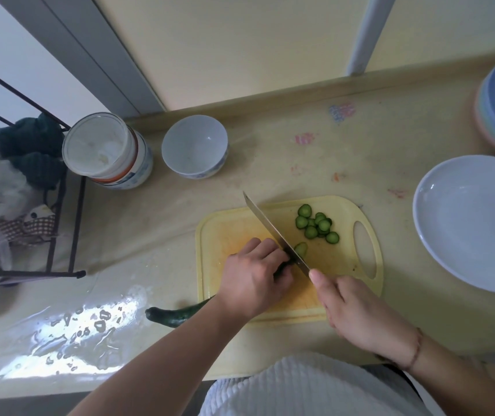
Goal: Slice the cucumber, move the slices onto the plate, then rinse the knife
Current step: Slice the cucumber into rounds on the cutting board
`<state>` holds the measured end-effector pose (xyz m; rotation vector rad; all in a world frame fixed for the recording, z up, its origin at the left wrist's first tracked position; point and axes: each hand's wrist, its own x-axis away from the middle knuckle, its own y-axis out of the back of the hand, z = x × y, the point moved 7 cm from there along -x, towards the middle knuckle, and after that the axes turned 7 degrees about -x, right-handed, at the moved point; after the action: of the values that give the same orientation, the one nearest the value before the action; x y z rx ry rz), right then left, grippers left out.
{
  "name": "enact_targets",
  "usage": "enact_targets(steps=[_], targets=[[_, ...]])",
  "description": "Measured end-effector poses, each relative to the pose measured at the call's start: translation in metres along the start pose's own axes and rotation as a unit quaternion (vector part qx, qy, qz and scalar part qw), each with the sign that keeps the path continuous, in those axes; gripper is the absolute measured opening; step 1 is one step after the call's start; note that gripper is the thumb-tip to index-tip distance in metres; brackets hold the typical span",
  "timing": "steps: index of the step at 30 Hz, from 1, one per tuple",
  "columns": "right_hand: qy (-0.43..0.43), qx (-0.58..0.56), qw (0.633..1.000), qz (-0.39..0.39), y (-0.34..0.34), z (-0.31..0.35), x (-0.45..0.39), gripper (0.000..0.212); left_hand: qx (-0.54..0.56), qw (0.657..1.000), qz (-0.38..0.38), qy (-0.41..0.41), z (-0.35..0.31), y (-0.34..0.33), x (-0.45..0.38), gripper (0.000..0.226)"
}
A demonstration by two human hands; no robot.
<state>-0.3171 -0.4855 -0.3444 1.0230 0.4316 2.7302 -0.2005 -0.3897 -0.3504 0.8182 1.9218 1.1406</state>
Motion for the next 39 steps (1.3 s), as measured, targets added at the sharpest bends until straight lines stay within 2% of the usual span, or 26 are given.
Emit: enact_targets(steps=[4,12,18,29,35,39], targets=[[-0.003,0.005,1.000,-0.005,-0.003,-0.006,-0.013,0.071,0.002,1.000,-0.003,0.000,0.000,0.001,0.000,0.012],[-0.004,-0.024,1.000,-0.011,0.007,-0.011,-0.012,0.065,-0.001,1.000,0.008,-0.004,0.000,0.001,0.001,0.007],[0.014,-0.038,0.999,0.010,0.006,0.001,0.004,0.063,-0.001,1.000,0.004,-0.003,0.000,0.002,0.001,0.005],[0.001,-0.010,1.000,0.008,0.004,0.005,0.012,0.061,-0.006,1.000,-0.002,0.003,0.001,0.000,0.002,0.008],[0.002,0.007,1.000,0.000,-0.006,0.002,-0.011,0.069,-0.004,1.000,-0.002,0.009,0.002,-0.003,0.001,0.011],[-0.018,-0.041,0.999,0.002,-0.002,-0.009,-0.015,0.069,-0.007,1.000,-0.005,0.003,0.001,0.001,0.001,0.010]])
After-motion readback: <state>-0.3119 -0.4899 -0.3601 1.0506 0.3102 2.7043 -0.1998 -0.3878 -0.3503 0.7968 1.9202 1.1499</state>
